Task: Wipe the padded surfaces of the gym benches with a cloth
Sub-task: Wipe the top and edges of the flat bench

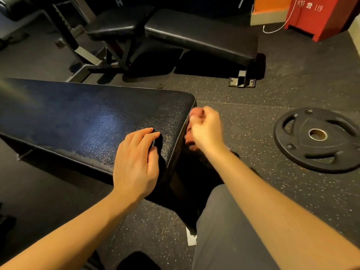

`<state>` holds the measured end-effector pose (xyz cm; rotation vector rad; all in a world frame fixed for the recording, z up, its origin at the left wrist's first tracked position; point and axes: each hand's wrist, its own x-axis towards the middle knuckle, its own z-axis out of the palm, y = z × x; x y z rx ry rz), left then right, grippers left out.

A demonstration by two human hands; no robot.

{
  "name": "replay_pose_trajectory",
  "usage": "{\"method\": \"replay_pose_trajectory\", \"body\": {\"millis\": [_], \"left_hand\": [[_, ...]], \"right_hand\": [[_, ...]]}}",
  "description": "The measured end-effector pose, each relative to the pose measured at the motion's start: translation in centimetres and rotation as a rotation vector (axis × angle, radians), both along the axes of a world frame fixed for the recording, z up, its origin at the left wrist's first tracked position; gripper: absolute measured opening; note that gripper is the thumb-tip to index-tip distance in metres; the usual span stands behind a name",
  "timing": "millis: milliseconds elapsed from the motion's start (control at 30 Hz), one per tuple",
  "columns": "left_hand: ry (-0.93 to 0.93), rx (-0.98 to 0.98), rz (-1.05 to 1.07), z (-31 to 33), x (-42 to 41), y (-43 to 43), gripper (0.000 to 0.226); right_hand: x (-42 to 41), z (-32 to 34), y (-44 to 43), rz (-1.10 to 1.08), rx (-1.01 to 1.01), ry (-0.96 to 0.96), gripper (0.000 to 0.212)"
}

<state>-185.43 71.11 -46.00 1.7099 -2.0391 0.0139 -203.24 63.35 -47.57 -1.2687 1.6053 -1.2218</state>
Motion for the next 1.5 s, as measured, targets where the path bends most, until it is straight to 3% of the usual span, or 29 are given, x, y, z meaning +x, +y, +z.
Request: {"method": "replay_pose_trajectory", "body": {"millis": [67, 133, 267, 333, 467, 533, 667, 733, 867, 967, 1067, 1233, 1433, 1500], "left_hand": [[-0.004, -0.002, 0.002, 0.0, 0.0, 0.0, 0.043], [-0.013, -0.01, -0.005, 0.0, 0.0, -0.1, 0.043], [-0.028, -0.018, -0.006, 0.0, -0.1, -0.1, 0.043], [-0.034, -0.016, -0.001, 0.0, -0.1, -0.1, 0.043], [-0.038, -0.011, 0.005, 0.0, -0.1, 0.0, 0.044], [-0.036, -0.008, 0.005, 0.1, -0.1, 0.0, 0.044], [-0.032, -0.01, 0.001, 0.1, -0.2, 0.0, 0.044], [-0.031, -0.011, -0.002, 0.1, -0.1, 0.0, 0.044], [-0.032, -0.009, -0.008, 0.2, -0.1, -0.1, 0.044], [-0.035, -0.008, -0.005, 0.3, -0.2, 0.0, 0.044], [-0.043, -0.008, -0.003, 0.2, -0.1, -0.1, 0.044], [-0.045, -0.016, 0.0, 0.1, -0.1, -0.1, 0.045], [-0.062, -0.015, 0.011, 0.2, -0.2, -0.2, 0.045], [-0.07, -0.012, 0.017, 0.1, -0.2, -0.2, 0.045]], "right_hand": [[-0.9, -0.1, -2.7, -0.058, 0.031, 0.04, 0.009], [-0.1, -1.2, -0.3, -0.036, -0.006, 0.067, 0.009], [1.9, -3.3, 9.0, 0.208, -0.061, 0.071, 0.015], [1.3, -3.1, 6.7, 0.212, -0.088, 0.13, 0.012], [-1.1, -0.6, -1.3, 0.039, 0.023, 0.053, 0.013], [-0.8, -0.6, 0.0, 0.02, 0.009, 0.076, 0.017], [1.4, -3.3, 8.7, 0.239, -0.029, 0.08, 0.019], [0.8, -3.3, 6.1, 0.219, -0.044, 0.107, 0.011], [-1.3, -1.0, -1.8, 0.023, 0.029, 0.074, 0.017], [0.1, -1.7, 3.2, 0.103, -0.01, 0.018, 0.023], [0.9, -3.1, 7.4, 0.292, 0.021, 0.054, 0.012], [-1.3, -0.8, -0.4, 0.07, 0.016, 0.053, 0.015], [0.6, -2.5, 8.4, 0.364, -0.064, 0.127, 0.008], [0.0, -2.1, 5.1, 0.272, -0.034, 0.11, 0.007]]}}
